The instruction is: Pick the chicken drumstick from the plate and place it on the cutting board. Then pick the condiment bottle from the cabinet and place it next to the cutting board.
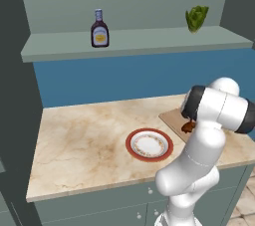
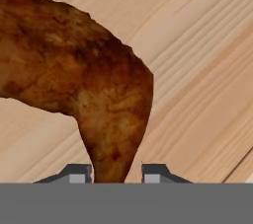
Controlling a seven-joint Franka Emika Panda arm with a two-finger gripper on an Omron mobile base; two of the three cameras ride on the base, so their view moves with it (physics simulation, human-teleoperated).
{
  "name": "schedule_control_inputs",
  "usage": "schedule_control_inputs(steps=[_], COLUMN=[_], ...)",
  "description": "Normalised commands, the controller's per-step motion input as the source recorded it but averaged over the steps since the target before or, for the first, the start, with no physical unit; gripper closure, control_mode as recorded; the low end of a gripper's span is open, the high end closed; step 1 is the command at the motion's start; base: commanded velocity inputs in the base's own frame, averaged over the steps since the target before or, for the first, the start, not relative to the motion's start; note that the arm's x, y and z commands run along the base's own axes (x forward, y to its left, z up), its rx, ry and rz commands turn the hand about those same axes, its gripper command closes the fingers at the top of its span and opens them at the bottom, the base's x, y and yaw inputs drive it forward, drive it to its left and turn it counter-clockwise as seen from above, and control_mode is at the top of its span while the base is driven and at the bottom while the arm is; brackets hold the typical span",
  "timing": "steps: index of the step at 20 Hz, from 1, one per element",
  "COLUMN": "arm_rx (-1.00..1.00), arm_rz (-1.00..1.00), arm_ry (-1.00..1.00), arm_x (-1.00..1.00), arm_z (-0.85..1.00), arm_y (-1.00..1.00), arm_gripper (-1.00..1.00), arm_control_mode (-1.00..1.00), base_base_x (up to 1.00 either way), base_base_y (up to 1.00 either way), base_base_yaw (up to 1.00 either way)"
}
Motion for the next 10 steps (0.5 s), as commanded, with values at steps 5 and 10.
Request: schedule_control_inputs(steps=[5,10], arm_rx=[0.00,0.00], arm_rz=[0.00,0.00], arm_ry=[0.00,-0.02], arm_x=[0.00,0.00], arm_z=[0.00,0.15], arm_y=[0.00,0.00], arm_gripper=[-1.00,-1.00], arm_control_mode=[-1.00,-1.00], base_base_x=[0.00,0.00], base_base_y=[0.00,0.00], base_base_yaw=[0.00,0.00])
